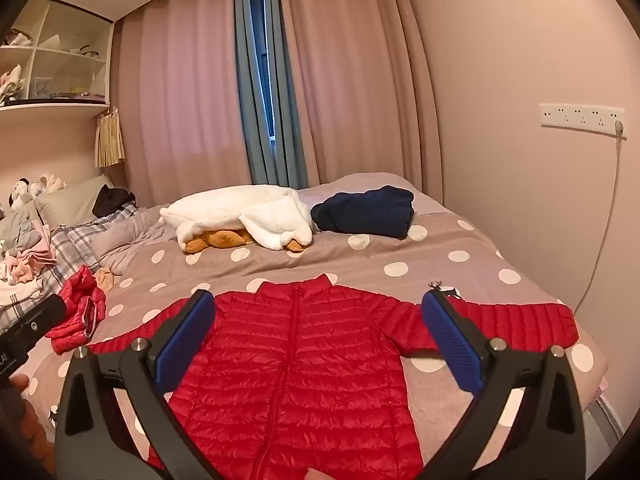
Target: Fold large clothes
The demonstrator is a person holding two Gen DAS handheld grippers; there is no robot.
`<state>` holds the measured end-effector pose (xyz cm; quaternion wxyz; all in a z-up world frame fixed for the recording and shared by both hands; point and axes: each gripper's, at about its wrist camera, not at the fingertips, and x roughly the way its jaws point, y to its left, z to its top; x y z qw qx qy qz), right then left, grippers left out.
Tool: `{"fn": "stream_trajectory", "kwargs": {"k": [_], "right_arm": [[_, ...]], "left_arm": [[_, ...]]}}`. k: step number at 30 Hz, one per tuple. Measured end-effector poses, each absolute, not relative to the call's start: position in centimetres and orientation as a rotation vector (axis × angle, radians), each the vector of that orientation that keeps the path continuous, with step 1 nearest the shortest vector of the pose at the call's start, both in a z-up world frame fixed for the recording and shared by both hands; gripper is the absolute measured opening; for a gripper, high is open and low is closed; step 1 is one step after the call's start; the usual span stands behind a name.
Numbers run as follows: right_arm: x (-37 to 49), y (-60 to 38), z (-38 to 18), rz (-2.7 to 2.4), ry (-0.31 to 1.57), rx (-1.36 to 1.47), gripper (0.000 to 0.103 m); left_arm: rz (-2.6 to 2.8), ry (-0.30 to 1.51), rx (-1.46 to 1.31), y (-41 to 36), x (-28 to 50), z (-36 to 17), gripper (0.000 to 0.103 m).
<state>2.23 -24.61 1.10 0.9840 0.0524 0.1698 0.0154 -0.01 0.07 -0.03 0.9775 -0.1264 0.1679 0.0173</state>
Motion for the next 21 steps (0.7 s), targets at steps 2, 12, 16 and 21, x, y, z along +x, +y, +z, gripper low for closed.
{"fn": "stream_trajectory", "kwargs": {"k": [2,12,16,21], "right_arm": [[2.3,-24.6,1.1,0.032,0.341,0.111,0.103],[1.7,-24.9,1.1,0.022,0.353,0.126,0.103],[2.4,-25.0,1.0,0.021,0.373,0.137,0.103],[2.6,-24.7,0.7,0.028,0.387,0.123,0.103]], "left_arm": [[0.024,0.328,-0.270,0.2,0.0,-0.1,0.102],[0.043,0.317,-0.286,0.7,0.2,-0.3,0.102],[0.026,0.328,-0.295,0.8,0.4,-0.5,0.102],[0.008,0.350,-0.299,0.8,0.7,-0.7,0.102]]}}
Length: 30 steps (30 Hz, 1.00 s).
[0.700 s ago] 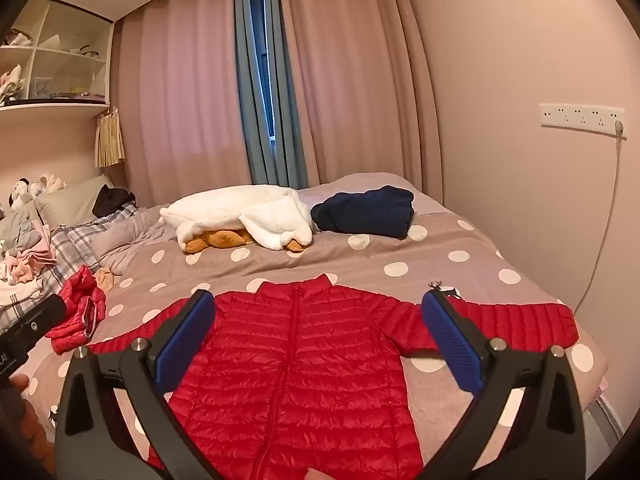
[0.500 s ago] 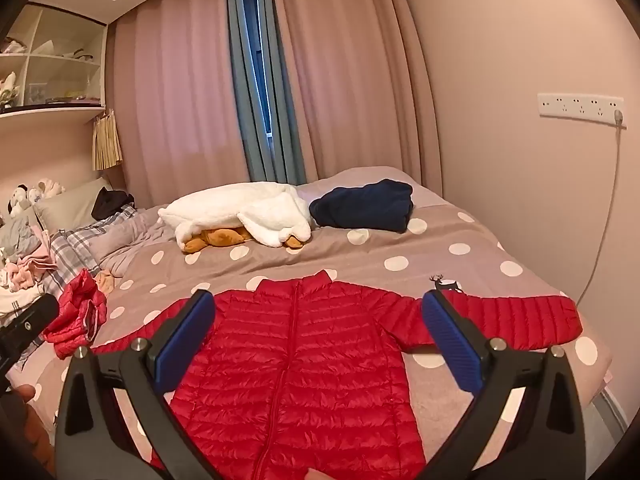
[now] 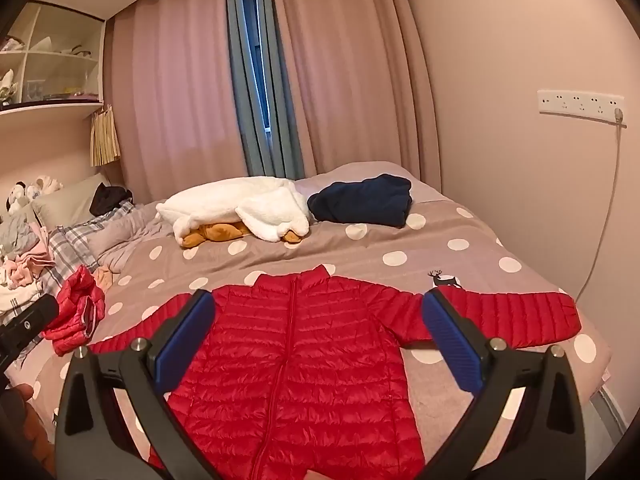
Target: Fold large clothes
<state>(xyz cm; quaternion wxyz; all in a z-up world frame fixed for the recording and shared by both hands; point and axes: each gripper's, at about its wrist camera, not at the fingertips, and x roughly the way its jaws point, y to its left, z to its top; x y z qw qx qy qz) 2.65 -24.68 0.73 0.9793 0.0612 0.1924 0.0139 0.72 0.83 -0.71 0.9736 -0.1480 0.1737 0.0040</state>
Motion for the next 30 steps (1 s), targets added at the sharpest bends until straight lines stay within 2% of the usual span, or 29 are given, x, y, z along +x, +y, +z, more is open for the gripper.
{"fn": "stream_trajectory", "kwargs": {"k": [30], "right_arm": [[2.69,-24.11,0.38,0.045,0.409,0.087,0.103]], "left_arm": [[-0.020,0.369,-0.332,1.37,0.29,-0.65,0.102]]}}
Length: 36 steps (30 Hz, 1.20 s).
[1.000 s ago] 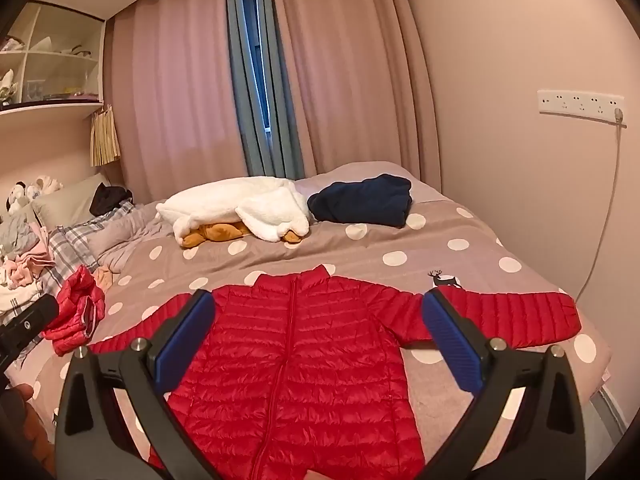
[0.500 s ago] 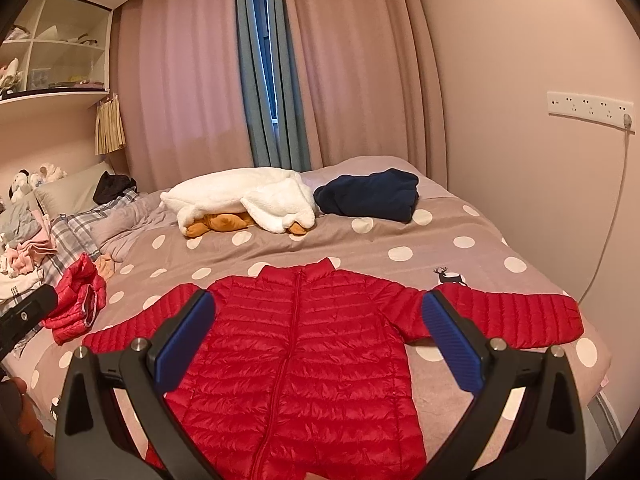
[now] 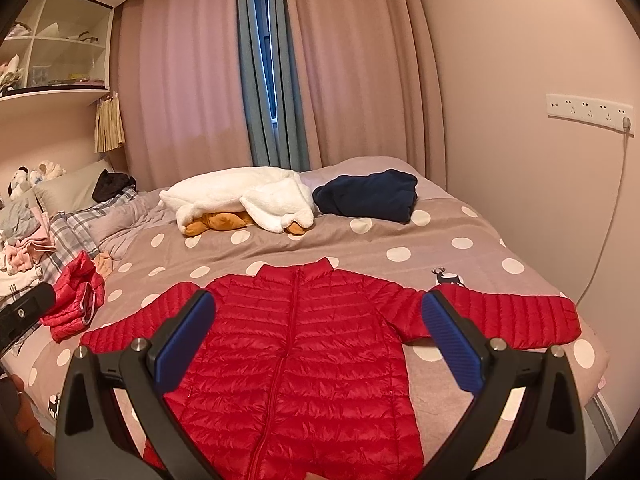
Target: Fold large clothes
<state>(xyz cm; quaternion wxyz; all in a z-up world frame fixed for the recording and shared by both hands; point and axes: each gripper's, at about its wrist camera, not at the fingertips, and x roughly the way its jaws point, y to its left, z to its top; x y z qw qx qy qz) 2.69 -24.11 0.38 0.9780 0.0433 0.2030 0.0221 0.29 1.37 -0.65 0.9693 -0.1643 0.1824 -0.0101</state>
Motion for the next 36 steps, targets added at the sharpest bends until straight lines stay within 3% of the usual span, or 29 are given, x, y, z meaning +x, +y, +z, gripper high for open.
{"fn": "stream_trajectory", "kwargs": {"k": [36], "right_arm": [[2.2,-23.0,0.4,0.045,0.403,0.034,0.103]], "left_arm": [[0.031,0.414,-0.277,1.4,0.5,-1.0,0.102]]}}
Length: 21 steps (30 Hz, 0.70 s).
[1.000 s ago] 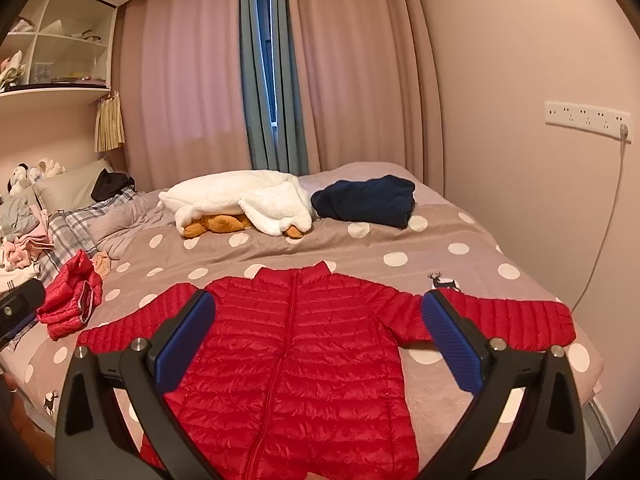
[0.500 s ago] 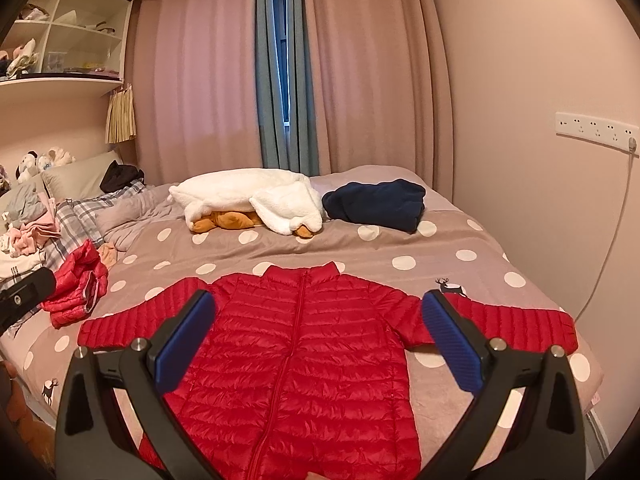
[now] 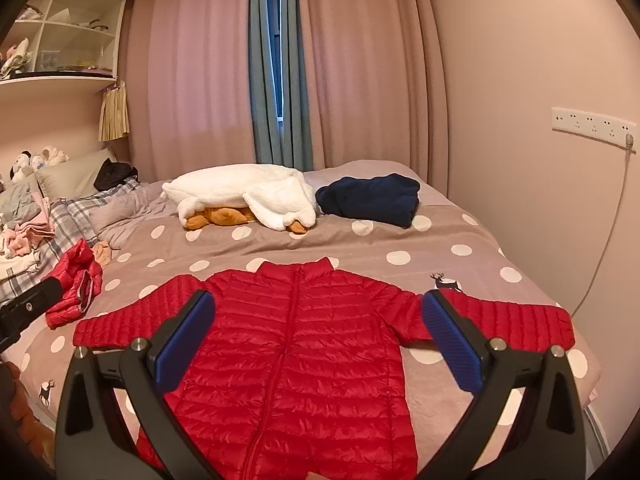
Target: Fold large clothes
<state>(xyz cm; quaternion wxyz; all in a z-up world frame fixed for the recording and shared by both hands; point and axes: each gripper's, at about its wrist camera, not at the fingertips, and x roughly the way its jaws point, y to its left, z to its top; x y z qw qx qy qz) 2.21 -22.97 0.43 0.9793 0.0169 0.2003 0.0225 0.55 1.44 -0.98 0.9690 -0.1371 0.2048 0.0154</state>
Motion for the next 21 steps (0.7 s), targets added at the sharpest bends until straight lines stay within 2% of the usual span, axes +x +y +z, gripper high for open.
{"fn": "stream_trajectory", "kwargs": {"k": [21], "right_arm": [[3.09,-23.26,0.24,0.031,0.428,0.033,0.103]], "left_arm": [[0.025,0.433,-0.289,1.57,0.80,-1.17,0.102]]}}
